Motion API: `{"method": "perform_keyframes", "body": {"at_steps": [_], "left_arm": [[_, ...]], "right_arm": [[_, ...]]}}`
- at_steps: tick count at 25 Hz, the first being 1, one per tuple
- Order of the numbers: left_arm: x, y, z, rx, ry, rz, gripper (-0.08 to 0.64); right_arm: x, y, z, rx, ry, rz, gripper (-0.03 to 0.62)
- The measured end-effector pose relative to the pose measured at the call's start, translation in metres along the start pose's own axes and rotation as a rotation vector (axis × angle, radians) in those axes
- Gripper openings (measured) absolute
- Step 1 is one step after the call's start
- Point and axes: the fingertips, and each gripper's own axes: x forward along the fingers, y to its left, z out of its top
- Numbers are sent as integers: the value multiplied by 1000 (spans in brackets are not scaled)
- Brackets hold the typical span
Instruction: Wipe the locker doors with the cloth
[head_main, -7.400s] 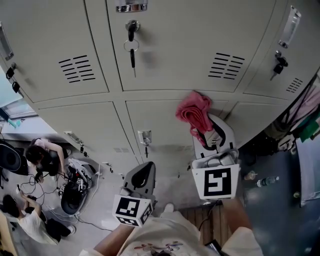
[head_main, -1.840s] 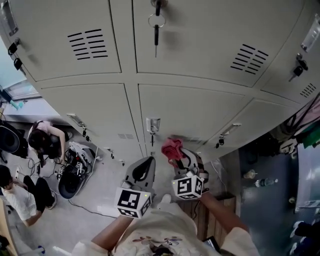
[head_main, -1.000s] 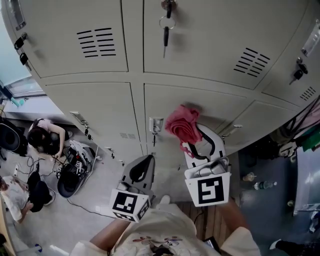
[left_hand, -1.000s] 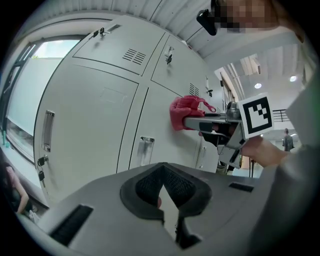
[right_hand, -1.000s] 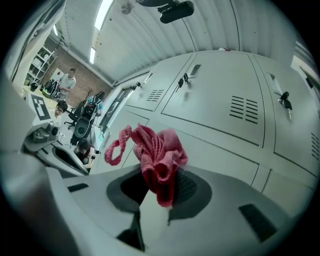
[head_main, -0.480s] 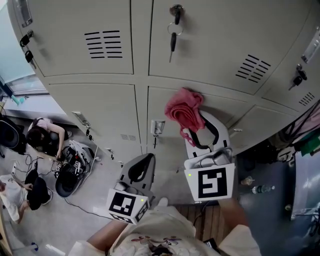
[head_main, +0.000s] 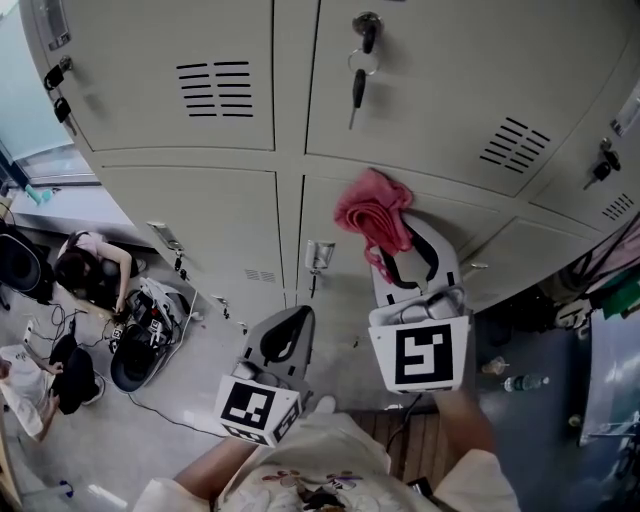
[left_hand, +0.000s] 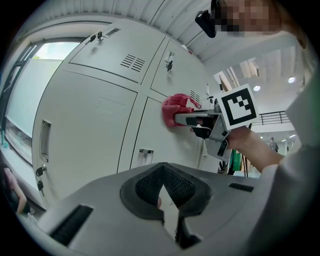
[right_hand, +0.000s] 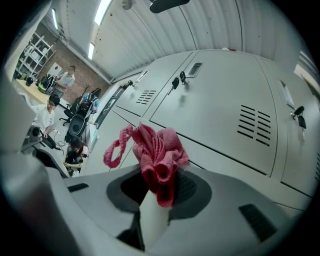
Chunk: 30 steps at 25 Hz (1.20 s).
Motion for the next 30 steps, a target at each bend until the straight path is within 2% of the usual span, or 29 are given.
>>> {"method": "perform_keyframes", "body": {"at_steps": [14,30], "left_arm": [[3,2,-13,-12,26,4,5],[-1,2,-19,-6,38,17,5]], "right_arm": [[3,14,-20,12,4,9,100],[5,37,-58,-2,68,33,100]]}}
